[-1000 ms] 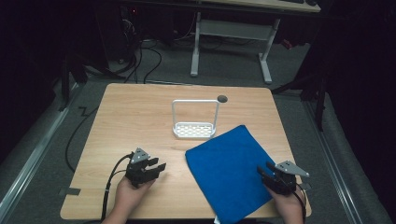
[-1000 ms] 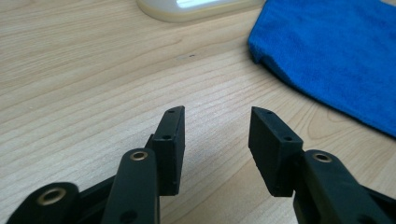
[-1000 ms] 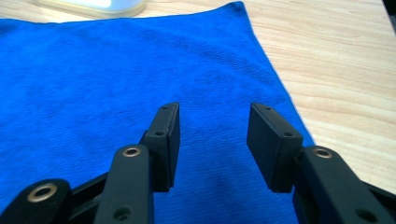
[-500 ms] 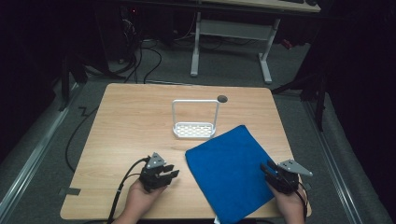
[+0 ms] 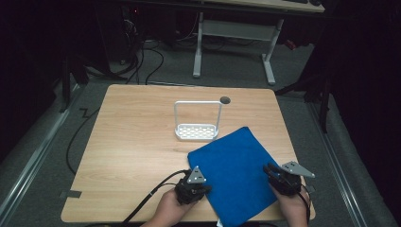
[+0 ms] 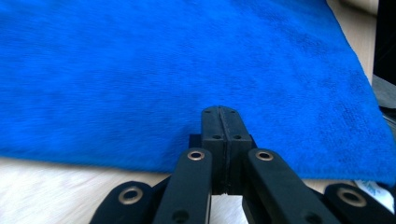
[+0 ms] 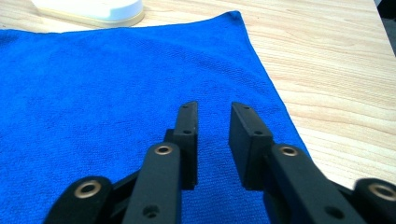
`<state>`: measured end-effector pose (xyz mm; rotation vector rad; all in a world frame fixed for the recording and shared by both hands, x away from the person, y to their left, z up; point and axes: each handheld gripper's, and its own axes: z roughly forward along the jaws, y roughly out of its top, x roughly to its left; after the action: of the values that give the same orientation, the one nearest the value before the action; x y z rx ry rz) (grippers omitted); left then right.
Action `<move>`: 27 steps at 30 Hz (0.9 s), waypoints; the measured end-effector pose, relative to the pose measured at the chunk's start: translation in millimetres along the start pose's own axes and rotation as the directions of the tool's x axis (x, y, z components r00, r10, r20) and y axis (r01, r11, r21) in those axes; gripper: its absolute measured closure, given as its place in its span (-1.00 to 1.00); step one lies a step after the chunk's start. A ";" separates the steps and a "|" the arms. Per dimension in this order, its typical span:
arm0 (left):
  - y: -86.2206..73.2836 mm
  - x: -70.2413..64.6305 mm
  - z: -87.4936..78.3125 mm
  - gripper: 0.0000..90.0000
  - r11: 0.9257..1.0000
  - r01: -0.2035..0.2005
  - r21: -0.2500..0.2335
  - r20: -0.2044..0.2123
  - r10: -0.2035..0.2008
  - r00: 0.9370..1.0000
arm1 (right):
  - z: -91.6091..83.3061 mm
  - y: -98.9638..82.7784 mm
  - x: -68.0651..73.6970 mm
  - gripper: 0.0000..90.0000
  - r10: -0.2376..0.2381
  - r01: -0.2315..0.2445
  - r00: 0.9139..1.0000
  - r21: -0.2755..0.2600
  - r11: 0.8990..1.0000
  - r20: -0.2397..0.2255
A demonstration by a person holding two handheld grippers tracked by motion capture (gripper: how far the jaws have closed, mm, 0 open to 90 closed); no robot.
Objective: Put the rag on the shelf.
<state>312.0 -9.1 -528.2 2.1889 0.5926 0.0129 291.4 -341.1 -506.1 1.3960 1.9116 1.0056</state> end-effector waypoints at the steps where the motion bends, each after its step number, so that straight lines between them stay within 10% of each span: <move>1: 0.0 -0.4 2.1 1.00 1.000 -0.004 0.007 0.002 0.004 1.000 | -0.2 -0.1 0.2 0.67 0.001 -0.001 1.000 -0.001 1.000 0.000; 11: -9.7 7.7 -12.0 1.00 0.999 0.004 0.036 0.006 -0.004 1.000 | -4.1 1.3 0.6 1.00 -0.015 0.015 1.000 -0.003 1.000 -0.027; 27: -56.5 63.0 -81.5 1.00 0.987 0.163 0.011 -0.079 -0.161 0.984 | 26.1 9.4 38.4 1.00 -0.108 0.117 0.987 0.075 0.990 -0.117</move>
<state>327.7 107.3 -529.9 2.1584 0.8165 0.0070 305.6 -296.4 -513.4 1.2839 2.1110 0.9801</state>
